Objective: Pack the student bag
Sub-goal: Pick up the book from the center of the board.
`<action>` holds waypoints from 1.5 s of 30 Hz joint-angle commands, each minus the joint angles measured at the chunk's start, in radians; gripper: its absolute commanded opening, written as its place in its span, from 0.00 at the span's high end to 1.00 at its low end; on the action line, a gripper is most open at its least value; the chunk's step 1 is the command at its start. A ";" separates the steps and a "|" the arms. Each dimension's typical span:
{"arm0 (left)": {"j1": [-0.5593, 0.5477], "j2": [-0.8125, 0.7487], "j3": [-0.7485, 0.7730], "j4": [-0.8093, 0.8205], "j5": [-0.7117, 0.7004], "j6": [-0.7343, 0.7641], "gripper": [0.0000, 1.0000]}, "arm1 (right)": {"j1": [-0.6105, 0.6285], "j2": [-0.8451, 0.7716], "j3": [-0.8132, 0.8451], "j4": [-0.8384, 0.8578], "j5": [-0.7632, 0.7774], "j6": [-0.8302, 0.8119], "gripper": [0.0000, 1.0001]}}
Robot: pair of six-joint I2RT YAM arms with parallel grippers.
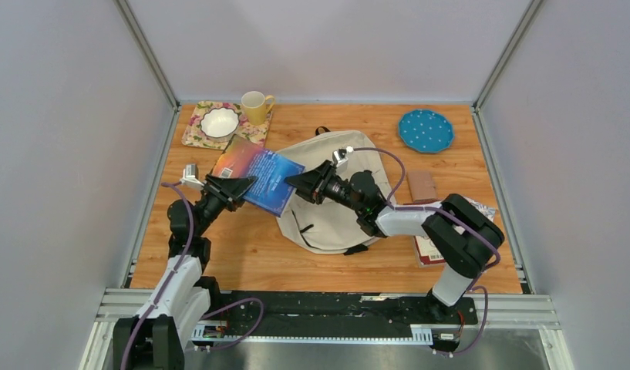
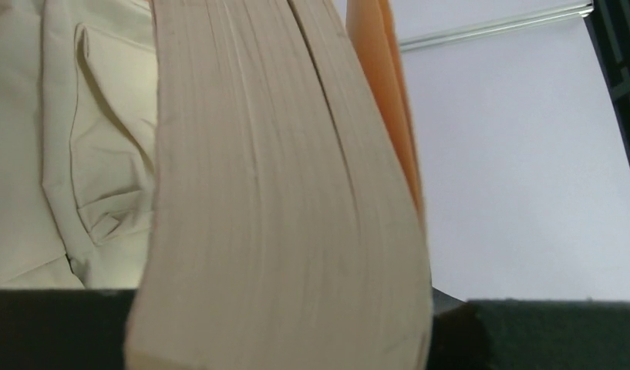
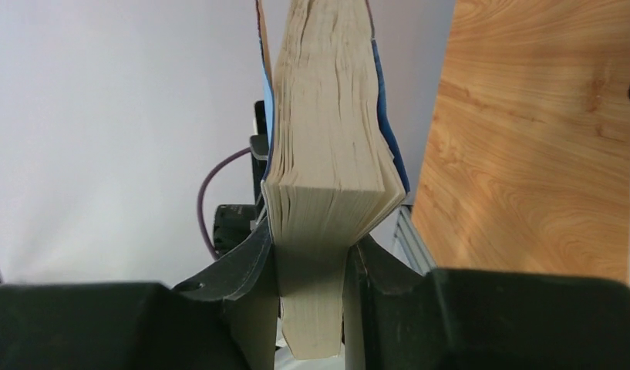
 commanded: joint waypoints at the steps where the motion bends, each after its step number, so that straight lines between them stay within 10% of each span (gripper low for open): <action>1: -0.009 -0.056 0.052 0.030 -0.010 0.123 1.00 | 0.009 -0.163 0.088 -0.412 -0.195 -0.341 0.71; 3: -0.009 -0.077 0.045 0.050 -0.035 0.116 1.00 | 0.004 -0.209 0.070 -0.542 -0.147 -0.392 0.46; 9: -0.009 -0.093 0.031 0.182 -0.102 0.010 1.00 | -0.013 -0.338 -0.048 -0.555 -0.095 -0.340 0.28; 24: -0.029 -0.088 0.045 0.262 -0.128 -0.035 1.00 | 0.032 -0.154 -0.077 0.097 -0.125 -0.056 0.23; 40: -0.063 -0.114 0.029 0.259 -0.093 -0.065 1.00 | 0.007 -0.044 0.098 -0.008 -0.102 -0.082 0.22; 45: -0.070 -0.119 0.015 0.259 -0.102 -0.065 1.00 | 0.007 -0.010 0.151 0.014 -0.116 -0.055 0.42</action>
